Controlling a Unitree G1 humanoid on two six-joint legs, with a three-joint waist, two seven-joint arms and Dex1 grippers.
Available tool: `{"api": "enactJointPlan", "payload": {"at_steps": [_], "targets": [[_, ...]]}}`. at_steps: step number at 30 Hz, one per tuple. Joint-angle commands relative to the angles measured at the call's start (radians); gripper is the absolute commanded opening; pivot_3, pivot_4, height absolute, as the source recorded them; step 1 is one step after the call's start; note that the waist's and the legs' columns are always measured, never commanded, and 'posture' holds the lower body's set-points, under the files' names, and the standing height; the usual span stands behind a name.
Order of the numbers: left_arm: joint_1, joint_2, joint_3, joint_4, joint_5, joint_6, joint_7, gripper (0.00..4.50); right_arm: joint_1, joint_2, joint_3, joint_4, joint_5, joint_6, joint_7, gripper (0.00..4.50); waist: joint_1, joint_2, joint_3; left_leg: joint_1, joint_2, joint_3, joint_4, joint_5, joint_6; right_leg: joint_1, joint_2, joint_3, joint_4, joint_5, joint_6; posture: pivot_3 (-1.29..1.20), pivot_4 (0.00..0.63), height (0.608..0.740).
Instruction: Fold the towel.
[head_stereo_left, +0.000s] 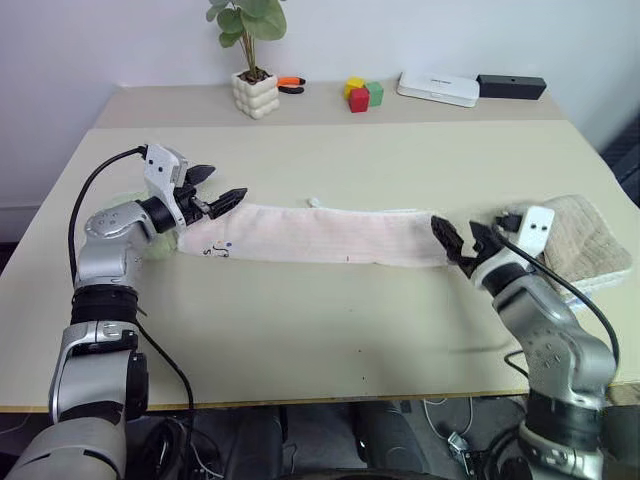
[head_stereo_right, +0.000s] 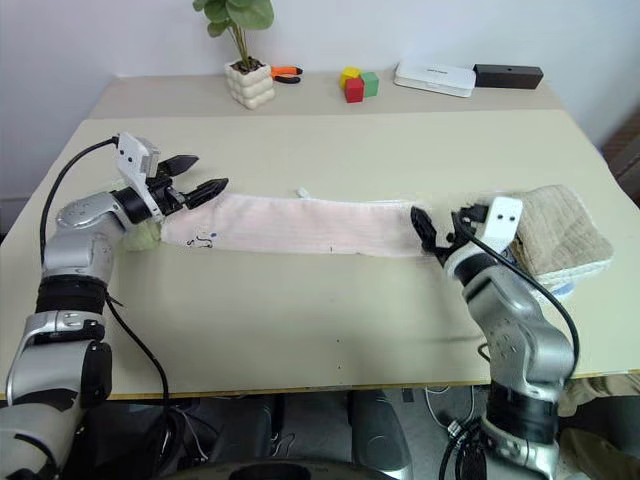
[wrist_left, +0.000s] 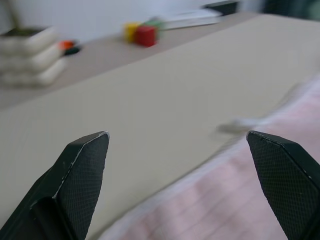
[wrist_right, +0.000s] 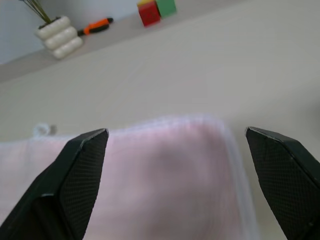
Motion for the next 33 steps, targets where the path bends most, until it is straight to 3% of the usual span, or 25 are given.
{"api": "enactJointPlan", "payload": {"at_steps": [1, 7, 12, 21, 25, 31, 33], "targets": [[0.034, 0.048, -0.015, -0.116, -0.058, 0.040, -0.133, 4.50, 0.080, 0.022, -0.051, -0.136, 0.070, 0.060, -0.082, 4.45, -0.001, 0.000, 0.000, 0.000, 0.000, 0.000, 0.000, 0.000, 0.000, 0.000, 0.000, 0.000, 0.000, 0.000, 0.000, 0.00, 0.150, 0.740], [0.077, 0.082, -0.042, -0.196, -0.107, 0.130, -0.259, 4.50, 0.171, 0.120, 0.014, -0.148, 0.052, 0.054, -0.168, 4.45, -0.003, 0.000, 0.000, 0.002, 0.000, 0.001, -0.005, 0.000, 0.000, 0.000, 0.000, 0.001, -0.003, 0.000, 0.000, 0.00, 0.150, 0.740], [0.120, 0.107, -0.044, -0.327, -0.147, 0.210, -0.273, 4.50, 0.100, 0.245, 0.001, -0.052, 0.069, 0.011, -0.260, 4.45, -0.003, 0.000, -0.001, 0.002, 0.001, 0.001, -0.007, 0.000, 0.000, 0.000, 0.000, 0.001, -0.006, 0.000, -0.001, 0.00, 0.150, 0.740], [0.166, 0.124, -0.027, -0.401, -0.147, 0.231, -0.221, 4.50, -0.023, 0.270, 0.020, 0.141, 0.041, -0.062, -0.260, 4.45, -0.010, -0.002, -0.001, 0.005, 0.001, 0.002, -0.010, 0.000, 0.000, 0.001, 0.001, 0.002, -0.007, 0.000, -0.001, 0.00, 0.150, 0.740], [0.189, 0.127, -0.019, -0.407, -0.136, 0.219, -0.186, 4.50, -0.111, 0.300, -0.021, 0.238, 0.083, -0.104, -0.272, 3.20, -0.026, -0.003, -0.002, 0.006, 0.001, 0.002, -0.010, 0.000, 0.000, 0.001, 0.001, 0.002, -0.007, 0.000, -0.001, 0.00, 0.150, 0.740], [0.197, 0.119, -0.024, -0.409, -0.133, 0.197, -0.160, 4.50, -0.138, 0.288, -0.019, 0.251, 0.092, -0.111, -0.276, 0.08, -0.027, -0.003, -0.002, 0.006, 0.002, 0.002, -0.012, 0.000, 0.000, 0.001, 0.002, 0.002, -0.007, 0.000, -0.001, 0.00, 0.150, 0.740], [0.193, 0.114, -0.028, -0.402, -0.132, 0.188, -0.153, 4.50, -0.137, 0.273, -0.024, 0.242, 0.090, -0.110, -0.285, 0.03, -0.025, -0.003, -0.002, 0.006, 0.002, 0.002, -0.011, 0.000, 0.000, 0.001, 0.001, 0.002, -0.007, 0.000, -0.001, 0.00, 0.150, 0.740]]}}
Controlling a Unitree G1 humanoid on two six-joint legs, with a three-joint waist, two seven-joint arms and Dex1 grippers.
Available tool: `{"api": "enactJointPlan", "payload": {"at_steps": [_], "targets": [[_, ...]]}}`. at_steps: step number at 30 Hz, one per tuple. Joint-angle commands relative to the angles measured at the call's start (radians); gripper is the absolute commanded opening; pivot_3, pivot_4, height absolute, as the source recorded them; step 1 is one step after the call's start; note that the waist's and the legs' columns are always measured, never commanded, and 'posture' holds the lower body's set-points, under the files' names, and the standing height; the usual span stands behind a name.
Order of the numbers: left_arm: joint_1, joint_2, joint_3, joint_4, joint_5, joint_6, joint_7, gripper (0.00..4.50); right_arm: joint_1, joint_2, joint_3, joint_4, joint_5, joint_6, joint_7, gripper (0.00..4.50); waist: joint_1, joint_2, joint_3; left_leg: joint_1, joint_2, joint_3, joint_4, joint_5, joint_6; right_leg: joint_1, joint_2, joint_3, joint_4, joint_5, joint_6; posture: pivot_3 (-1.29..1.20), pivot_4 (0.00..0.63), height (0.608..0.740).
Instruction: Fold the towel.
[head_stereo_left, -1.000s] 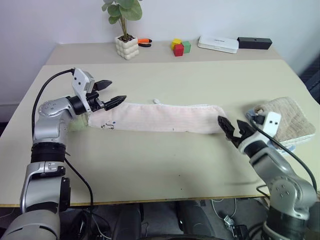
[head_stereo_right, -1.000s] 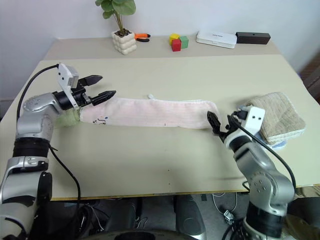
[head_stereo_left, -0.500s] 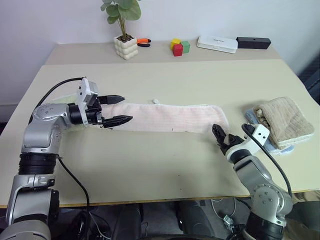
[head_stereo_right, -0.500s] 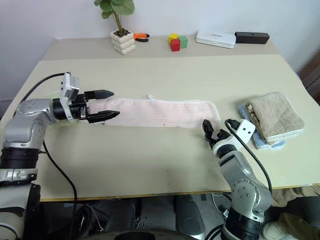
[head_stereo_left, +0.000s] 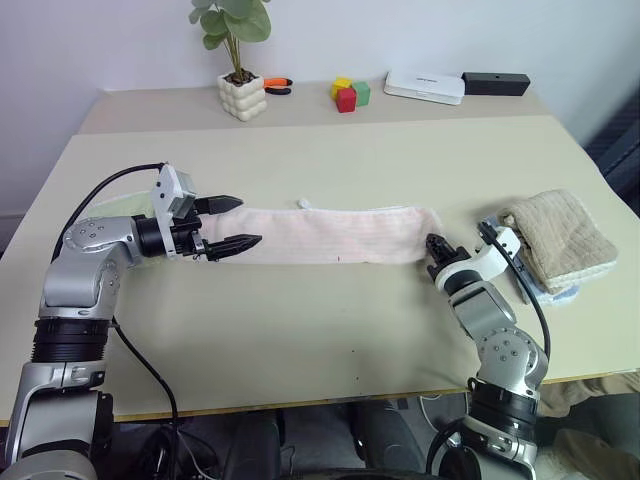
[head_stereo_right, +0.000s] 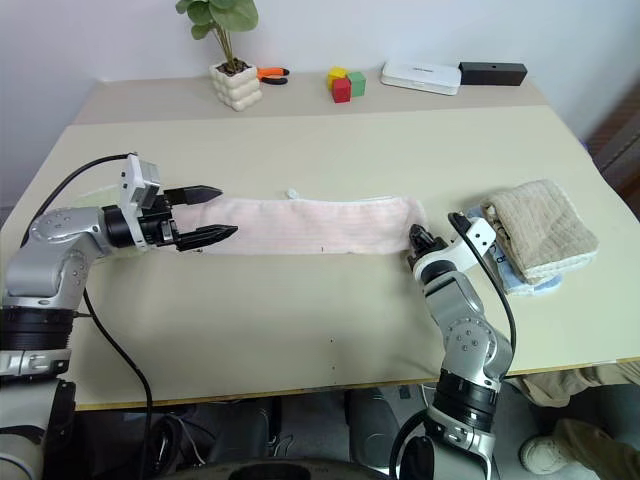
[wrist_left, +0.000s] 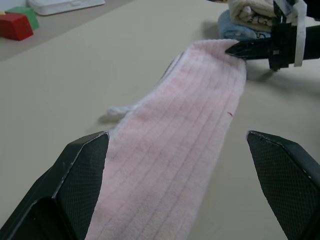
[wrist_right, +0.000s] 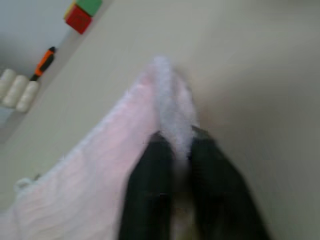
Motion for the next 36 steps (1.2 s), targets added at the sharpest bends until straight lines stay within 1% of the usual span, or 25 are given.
{"api": "enactJointPlan", "payload": {"at_steps": [1, 2, 5, 8, 11, 15, 17, 21, 25, 28, 29, 32, 36], "targets": [[-0.009, -0.001, 0.017, -0.020, -0.004, -0.031, 0.014, 4.50, 0.012, -0.030, 0.000, -0.010, -0.011, 0.000, -0.012, 0.03, 0.000, 0.000, 0.000, 0.000, 0.000, 0.000, 0.000, 0.000, 0.000, 0.000, 0.000, 0.000, 0.000, 0.000, 0.000, 0.00, 0.150, 0.740], [-0.012, -0.004, 0.015, -0.016, -0.003, -0.034, 0.018, 4.50, 0.020, -0.054, 0.005, -0.022, -0.030, 0.000, -0.009, 0.03, 0.001, 0.000, 0.000, 0.000, 0.000, 0.000, 0.000, 0.000, 0.000, 0.000, 0.000, 0.000, 0.000, 0.000, 0.000, 0.00, 0.150, 0.740], [-0.018, -0.009, 0.011, -0.011, -0.002, -0.042, 0.025, 4.50, 0.081, -0.220, 0.099, -0.071, -0.151, -0.004, 0.086, 0.03, 0.010, 0.001, 0.001, -0.001, -0.001, 0.000, 0.000, 0.000, 0.000, 0.000, -0.001, 0.000, -0.002, 0.000, 0.000, 0.00, 0.150, 0.740], [-0.025, -0.007, 0.009, 0.012, 0.003, -0.055, 0.023, 4.50, 0.109, -0.296, 0.074, -0.082, -0.136, 0.006, 0.125, 0.03, 0.016, 0.001, 0.001, -0.002, -0.001, 0.001, 0.000, 0.000, 0.000, 0.000, -0.002, 0.000, -0.003, 0.000, 0.000, 0.00, 0.150, 0.740], [-0.037, -0.008, 0.010, 0.046, 0.010, -0.074, 0.026, 4.50, 0.106, -0.389, 0.096, -0.095, -0.185, -0.016, 0.187, 0.03, 0.012, 0.002, 0.001, -0.002, -0.001, 0.001, -0.001, 0.000, 0.000, -0.001, -0.001, 0.000, -0.002, 0.000, 0.000, 0.00, 0.150, 0.740], [-0.052, -0.010, 0.002, 0.064, 0.011, -0.084, 0.026, 4.50, 0.070, -0.465, 0.173, -0.108, -0.284, -0.075, 0.241, 0.03, 0.010, 0.002, 0.002, -0.002, -0.001, 0.001, 0.000, 0.000, 0.000, -0.001, -0.001, 0.000, -0.002, 0.000, 0.000, 0.00, 0.150, 0.740], [-0.056, -0.009, 0.001, 0.065, 0.007, -0.079, 0.022, 4.50, 0.052, -0.509, 0.237, -0.120, -0.360, -0.118, 0.274, 0.03, 0.010, 0.002, 0.002, -0.002, -0.001, 0.001, 0.000, 0.000, 0.000, -0.001, -0.001, 0.000, -0.002, 0.000, 0.000, 0.00, 0.150, 0.740], [-0.055, -0.002, 0.004, 0.062, 0.007, -0.077, 0.018, 4.50, -0.001, -0.560, 0.354, -0.149, -0.458, -0.165, 0.344, 0.03, 0.009, 0.002, 0.002, -0.002, -0.001, 0.001, 0.000, 0.000, 0.000, -0.001, -0.001, 0.000, -0.002, 0.000, 0.000, 0.00, 0.150, 0.740], [-0.047, -0.001, 0.009, 0.050, 0.005, -0.074, 0.026, 4.50, -0.028, -0.585, 0.468, -0.175, -0.533, -0.205, 0.425, 0.03, 0.013, 0.002, 0.002, -0.002, -0.001, 0.001, 0.000, 0.000, 0.000, -0.001, -0.001, 0.000, -0.002, 0.000, 0.000, 0.00, 0.150, 0.740], [-0.038, -0.003, 0.014, 0.034, 0.002, -0.072, 0.038, 4.50, -0.045, -0.569, 0.529, -0.194, -0.563, -0.216, 0.466, 0.03, 0.017, 0.002, 0.002, -0.002, -0.001, 0.001, 0.000, 0.000, 0.000, -0.001, -0.001, 0.000, -0.002, 0.000, 0.000, 0.00, 0.150, 0.740], [-0.034, -0.003, 0.015, 0.026, -0.001, -0.066, 0.041, 4.50, -0.053, -0.557, 0.550, -0.198, -0.569, -0.213, 0.475, 0.03, 0.018, 0.002, 0.002, -0.002, -0.001, 0.000, 0.000, 0.000, 0.000, -0.001, -0.001, 0.000, -0.002, 0.000, 0.000, 0.00, 0.150, 0.740], [-0.016, 0.000, 0.014, -0.009, -0.012, -0.049, 0.043, 4.50, -0.108, -0.474, 0.651, -0.172, -0.598, -0.216, 0.490, 0.03, 0.013, 0.002, 0.002, -0.002, -0.001, 0.001, 0.000, 0.000, 0.000, -0.001, -0.001, 0.000, -0.002, 0.000, 0.000, 0.00, 0.150, 0.740], [-0.009, 0.010, 0.017, -0.031, -0.020, -0.030, 0.041, 4.50, -0.148, -0.402, 0.737, -0.097, -0.653, -0.218, 0.509, 0.03, 0.014, 0.001, 0.002, -0.002, -0.001, 0.000, 0.000, 0.000, 0.000, -0.001, -0.001, -0.001, -0.002, 0.000, 0.000, 0.00, 0.150, 0.740]]}}
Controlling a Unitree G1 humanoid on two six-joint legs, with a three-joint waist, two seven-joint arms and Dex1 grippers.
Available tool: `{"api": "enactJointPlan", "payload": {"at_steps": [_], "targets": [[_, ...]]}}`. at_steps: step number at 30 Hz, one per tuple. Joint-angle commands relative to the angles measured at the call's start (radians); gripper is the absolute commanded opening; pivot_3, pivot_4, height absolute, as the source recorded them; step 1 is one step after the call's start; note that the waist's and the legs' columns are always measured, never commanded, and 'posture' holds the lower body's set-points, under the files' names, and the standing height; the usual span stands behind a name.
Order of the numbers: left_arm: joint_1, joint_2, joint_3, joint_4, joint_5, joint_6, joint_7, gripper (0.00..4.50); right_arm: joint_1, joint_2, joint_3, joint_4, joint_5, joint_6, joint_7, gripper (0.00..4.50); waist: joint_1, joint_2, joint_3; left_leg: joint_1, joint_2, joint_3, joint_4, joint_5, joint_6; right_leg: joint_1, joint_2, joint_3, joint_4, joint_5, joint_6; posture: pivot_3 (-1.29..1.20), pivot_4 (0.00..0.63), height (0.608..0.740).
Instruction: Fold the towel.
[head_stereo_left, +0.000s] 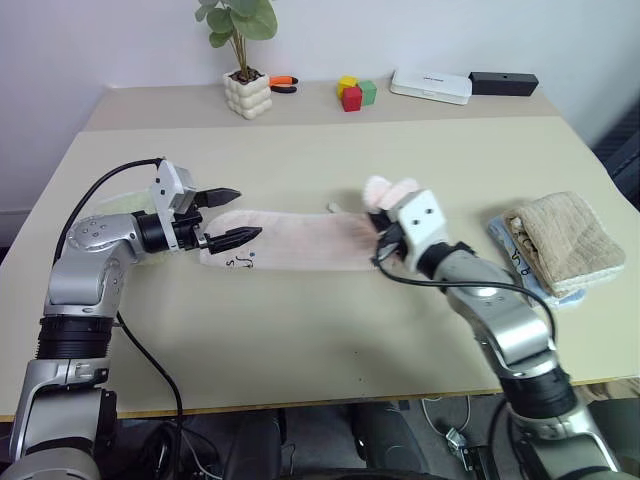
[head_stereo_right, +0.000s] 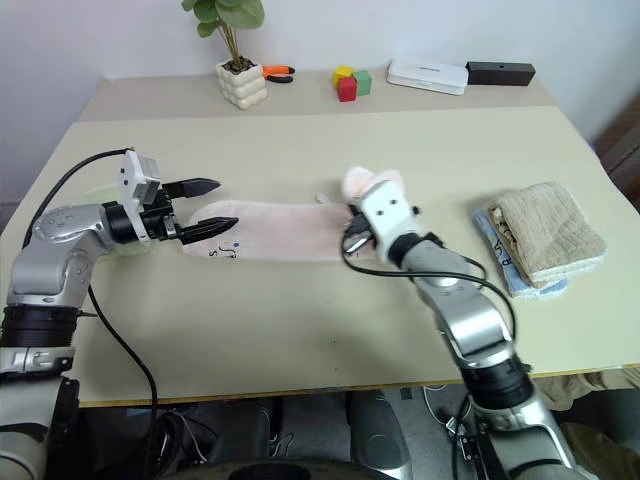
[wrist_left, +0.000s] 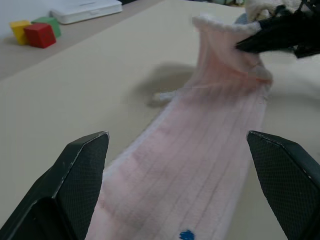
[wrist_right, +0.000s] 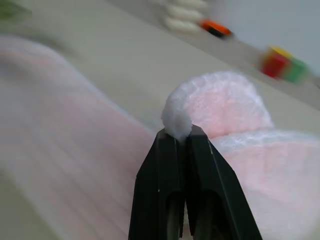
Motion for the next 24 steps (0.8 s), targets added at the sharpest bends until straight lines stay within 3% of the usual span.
{"api": "enactJointPlan", "payload": {"at_steps": [1, 6, 16, 19, 24], "targets": [[-0.001, 0.023, 0.026, -0.045, -0.022, 0.014, -0.001, 4.50, -0.029, 0.039, 0.057, 0.050, -0.053, -0.026, 0.019, 0.03, 0.004, 0.000, 0.000, 0.000, 0.000, 0.000, 0.000, 0.000, 0.000, 0.000, 0.000, 0.000, 0.000, 0.000, 0.000, 0.00, 0.150, 0.740], [0.008, 0.029, 0.032, -0.053, -0.020, 0.014, 0.003, 4.50, -0.063, 0.080, 0.153, 0.141, -0.105, -0.052, 0.091, 0.03, 0.011, 0.000, 0.000, 0.000, 0.000, 0.000, 0.000, 0.000, 0.000, 0.000, 0.000, 0.000, 0.000, 0.000, 0.000, 0.00, 0.150, 0.740], [0.018, 0.026, 0.035, -0.057, -0.014, 0.005, 0.015, 4.50, -0.102, 0.157, 0.179, 0.264, -0.147, -0.090, 0.157, 0.03, 0.011, 0.000, 0.000, 0.000, 0.000, 0.000, 0.000, 0.000, 0.000, 0.000, 0.000, 0.000, 0.000, 0.000, 0.000, 0.00, 0.150, 0.740], [0.014, 0.024, 0.033, -0.048, -0.011, -0.002, 0.018, 4.50, -0.100, 0.183, 0.169, 0.269, -0.124, -0.086, 0.192, 0.95, 0.010, 0.000, 0.000, 0.000, 0.000, 0.000, 0.000, 0.000, 0.000, 0.000, 0.000, -0.001, 0.000, 0.000, 0.000, 0.00, 0.150, 0.740], [0.015, 0.016, 0.028, -0.049, -0.014, -0.003, 0.020, 4.50, -0.100, 0.188, 0.132, 0.203, -0.072, -0.097, 0.268, 3.47, 0.012, 0.000, 0.000, 0.000, 0.000, 0.000, 0.000, 0.000, 0.000, 0.000, 0.000, -0.001, 0.000, 0.000, 0.000, 0.00, 0.150, 0.740]]}}
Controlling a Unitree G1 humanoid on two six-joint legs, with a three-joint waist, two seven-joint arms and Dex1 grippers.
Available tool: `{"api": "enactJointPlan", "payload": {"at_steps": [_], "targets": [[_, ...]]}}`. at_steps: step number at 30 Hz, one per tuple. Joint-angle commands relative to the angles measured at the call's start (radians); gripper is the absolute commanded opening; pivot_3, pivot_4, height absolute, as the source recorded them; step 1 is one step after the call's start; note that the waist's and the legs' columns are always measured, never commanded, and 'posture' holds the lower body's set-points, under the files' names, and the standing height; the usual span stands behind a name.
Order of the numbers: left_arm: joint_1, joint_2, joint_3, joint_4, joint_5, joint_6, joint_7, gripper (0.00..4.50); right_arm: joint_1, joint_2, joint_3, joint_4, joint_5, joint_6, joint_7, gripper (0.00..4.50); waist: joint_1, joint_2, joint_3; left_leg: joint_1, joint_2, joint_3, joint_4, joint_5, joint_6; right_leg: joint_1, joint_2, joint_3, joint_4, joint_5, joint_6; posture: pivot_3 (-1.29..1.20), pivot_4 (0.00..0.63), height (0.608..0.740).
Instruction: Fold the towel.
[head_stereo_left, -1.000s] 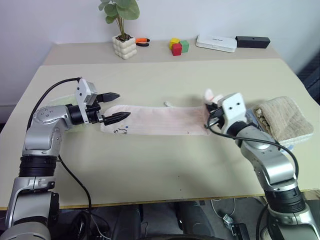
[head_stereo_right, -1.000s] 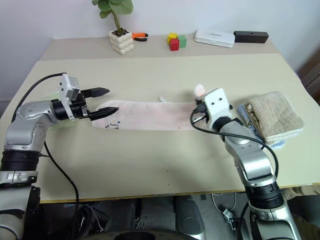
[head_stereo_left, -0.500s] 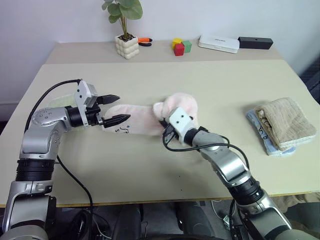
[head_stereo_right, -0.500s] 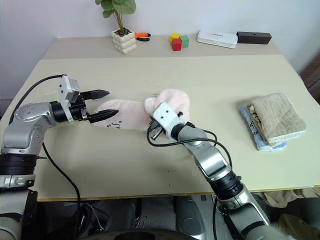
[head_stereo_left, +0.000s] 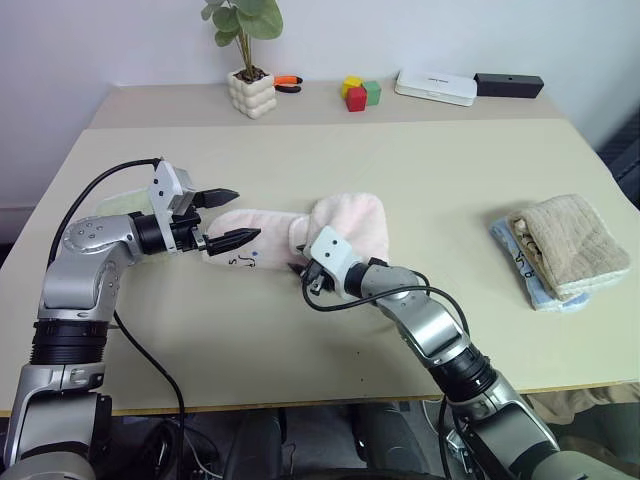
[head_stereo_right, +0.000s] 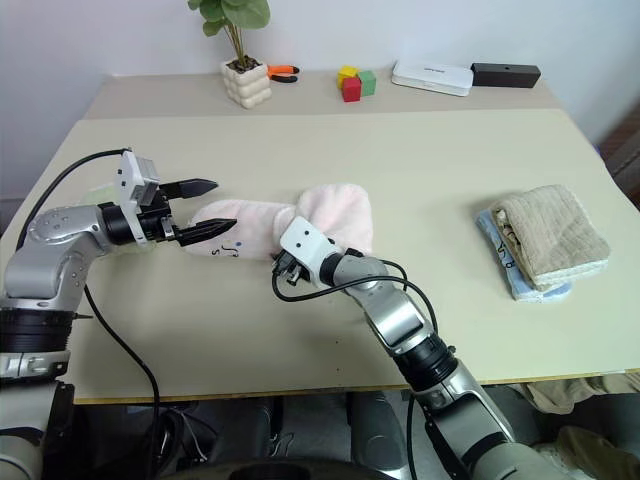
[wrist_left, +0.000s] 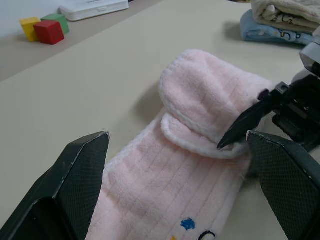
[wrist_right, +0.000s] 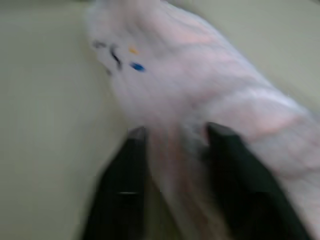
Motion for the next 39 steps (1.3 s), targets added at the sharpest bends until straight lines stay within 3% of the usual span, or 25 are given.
{"api": "enactJointPlan", "payload": {"at_steps": [1, 2, 5, 7, 10, 13, 20, 29, 37, 39], "targets": [[-0.003, 0.003, 0.021, -0.017, -0.014, -0.017, -0.001, 4.50, -0.017, 0.017, -0.083, -0.120, 0.115, 0.021, 0.071, 3.90, 0.001, 0.000, 0.000, 0.000, 0.000, 0.000, 0.000, 0.000, 0.000, 0.000, 0.000, 0.000, 0.000, 0.000, 0.000, 0.00, 0.150, 0.740], [-0.003, 0.003, 0.022, -0.015, -0.013, -0.018, -0.002, 4.50, -0.018, 0.025, -0.106, -0.143, 0.151, 0.049, 0.082, 4.46, 0.001, 0.000, 0.000, 0.000, 0.000, 0.000, 0.000, 0.000, 0.000, 0.000, 0.000, 0.000, 0.000, 0.000, 0.000, 0.00, 0.150, 0.740], [-0.006, 0.003, 0.022, -0.010, -0.013, -0.019, -0.003, 4.50, -0.038, 0.056, -0.193, -0.181, 0.247, 0.098, 0.082, 4.46, 0.001, 0.000, 0.000, 0.000, 0.000, 0.000, 0.000, 0.000, 0.000, 0.000, 0.000, 0.000, 0.000, 0.000, 0.000, 0.00, 0.150, 0.740], [-0.011, -0.001, 0.020, -0.007, -0.013, -0.021, -0.002, 4.50, -0.089, 0.094, -0.321, -0.144, 0.306, 0.086, 0.022, 4.46, -0.001, 0.000, 0.000, 0.000, 0.000, 0.000, 0.000, 0.000, 0.000, 0.000, 0.000, 0.000, 0.001, 0.000, 0.000, 0.00, 0.150, 0.740], [-0.013, -0.006, 0.016, -0.005, -0.009, -0.026, 0.000, 4.50, -0.149, 0.110, -0.432, -0.026, 0.261, 0.029, -0.121, 4.46, 0.000, 0.000, 0.000, 0.000, 0.000, 0.000, 0.000, 0.000, 0.000, 0.000, 0.000, 0.000, 0.001, 0.000, 0.000, 0.00, 0.150, 0.740], [-0.015, -0.010, 0.016, -0.005, -0.006, -0.030, 0.002, 4.50, -0.162, 0.090, -0.456, 0.074, 0.183, -0.037, -0.208, 3.58, 0.003, 0.000, 0.000, 0.000, 0.000, 0.000, 0.000, 0.000, 0.000, 0.000, 0.000, -0.001, 0.000, 0.000, 0.000, 0.00, 0.150, 0.740], [-0.008, -0.007, 0.013, -0.013, -0.003, -0.035, 0.004, 4.50, -0.087, 0.075, -0.415, 0.136, 0.101, -0.163, -0.228, 0.05, -0.009, 0.000, 0.000, -0.001, 0.000, 0.000, -0.001, 0.000, 0.000, -0.002, 0.000, 0.000, 0.001, 0.000, 0.000, 0.00, 0.150, 0.740], [-0.003, -0.011, 0.012, -0.023, -0.007, -0.026, 0.012, 4.50, 0.080, 0.090, -0.266, 0.229, -0.009, -0.290, -0.199, 0.05, -0.020, 0.000, 0.000, -0.001, 0.000, 0.000, -0.001, 0.000, 0.000, -0.001, 0.000, 0.000, 0.001, 0.000, 0.000, 0.00, 0.150, 0.740], [-0.003, -0.012, 0.011, -0.027, -0.007, -0.020, 0.018, 4.50, 0.094, 0.085, -0.155, 0.280, -0.100, -0.341, -0.138, 0.05, -0.026, -0.001, -0.001, 0.002, 0.000, 0.000, -0.001, 0.000, 0.000, 0.001, 0.000, 0.000, 0.001, 0.000, 0.000, 0.00, 0.150, 0.740], [-0.003, -0.013, 0.010, -0.029, -0.008, -0.020, 0.021, 4.50, 0.089, 0.080, -0.163, 0.277, -0.082, -0.356, -0.102, 0.57, -0.026, -0.001, -0.001, 0.002, 0.000, 0.000, -0.001, 0.000, 0.000, 0.001, 0.000, 0.000, 0.001, 0.000, 0.000, 0.00, 0.150, 0.740]]}}
